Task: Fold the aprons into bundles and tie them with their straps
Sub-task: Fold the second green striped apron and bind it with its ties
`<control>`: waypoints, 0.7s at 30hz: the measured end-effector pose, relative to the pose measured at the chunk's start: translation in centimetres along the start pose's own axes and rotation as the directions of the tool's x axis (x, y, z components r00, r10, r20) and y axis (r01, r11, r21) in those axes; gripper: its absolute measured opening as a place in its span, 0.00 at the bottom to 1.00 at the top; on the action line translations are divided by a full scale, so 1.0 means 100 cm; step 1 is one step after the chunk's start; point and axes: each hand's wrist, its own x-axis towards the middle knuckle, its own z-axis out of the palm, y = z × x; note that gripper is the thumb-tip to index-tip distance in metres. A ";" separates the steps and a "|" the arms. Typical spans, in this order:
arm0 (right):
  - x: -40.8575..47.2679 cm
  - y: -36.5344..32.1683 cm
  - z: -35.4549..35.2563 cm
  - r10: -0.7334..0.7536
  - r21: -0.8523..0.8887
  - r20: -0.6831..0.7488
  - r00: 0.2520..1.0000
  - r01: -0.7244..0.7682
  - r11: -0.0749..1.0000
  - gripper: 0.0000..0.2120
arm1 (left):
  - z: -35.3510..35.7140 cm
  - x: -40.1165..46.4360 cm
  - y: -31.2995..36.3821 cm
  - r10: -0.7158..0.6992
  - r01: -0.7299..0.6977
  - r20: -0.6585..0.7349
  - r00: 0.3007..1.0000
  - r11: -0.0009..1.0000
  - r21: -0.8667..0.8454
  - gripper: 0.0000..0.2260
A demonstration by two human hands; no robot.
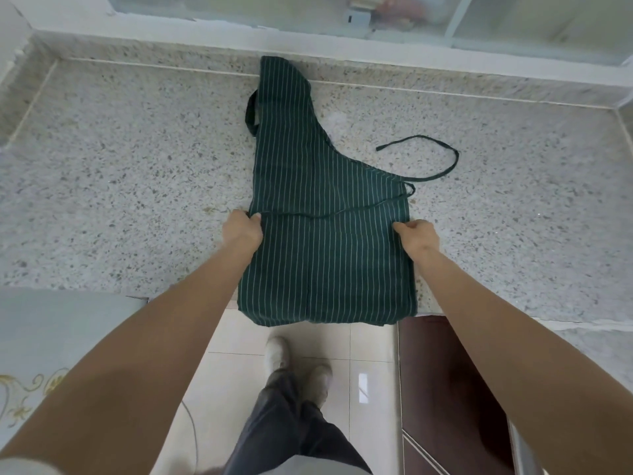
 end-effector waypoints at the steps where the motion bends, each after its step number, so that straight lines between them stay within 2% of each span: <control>1: 0.004 -0.004 0.001 0.012 0.029 0.002 1.000 -0.012 1.000 0.19 | -0.001 0.004 0.003 0.012 -0.012 0.005 1.000 1.000 0.003 0.17; 4: 0.017 -0.014 0.006 0.052 0.051 -0.009 0.999 -0.052 0.997 0.17 | -0.001 0.019 0.012 0.035 -0.035 0.018 0.999 0.999 0.015 0.16; 7: 0.023 -0.017 0.011 0.050 -0.010 -0.070 0.996 -0.051 0.999 0.15 | -0.002 0.028 0.019 0.001 -0.001 0.025 1.000 1.000 0.019 0.18; 11: 0.029 -0.014 0.013 0.054 -0.054 -0.136 0.989 -0.062 0.997 0.12 | -0.004 0.032 0.020 -0.040 0.041 0.014 0.999 0.998 -0.054 0.15; 14: 0.032 -0.018 0.016 0.038 -0.113 -0.149 0.988 -0.055 0.992 0.14 | -0.005 0.037 0.022 -0.035 0.036 0.025 0.999 0.998 -0.046 0.20; 16: 0.033 -0.024 0.019 -0.051 -0.247 -0.243 0.969 -0.011 0.969 0.17 | -0.003 0.038 0.027 0.077 -0.073 -0.038 0.996 0.991 0.113 0.21; 18: 0.032 -0.031 0.022 -0.229 -0.413 -0.268 0.936 0.103 0.905 0.20 | 0.000 0.037 0.033 0.330 -0.274 -0.084 0.940 0.878 0.393 0.21; 20: 0.036 -0.039 0.028 -0.299 -0.428 -0.073 0.952 0.241 0.871 0.19 | 0.008 0.037 0.040 0.565 -0.505 0.053 0.823 0.687 0.522 0.22; 21: 0.038 -0.043 0.031 -0.277 -0.402 0.043 0.960 0.270 0.875 0.16 | 0.013 0.039 0.043 0.610 -0.585 0.153 0.777 0.610 0.535 0.22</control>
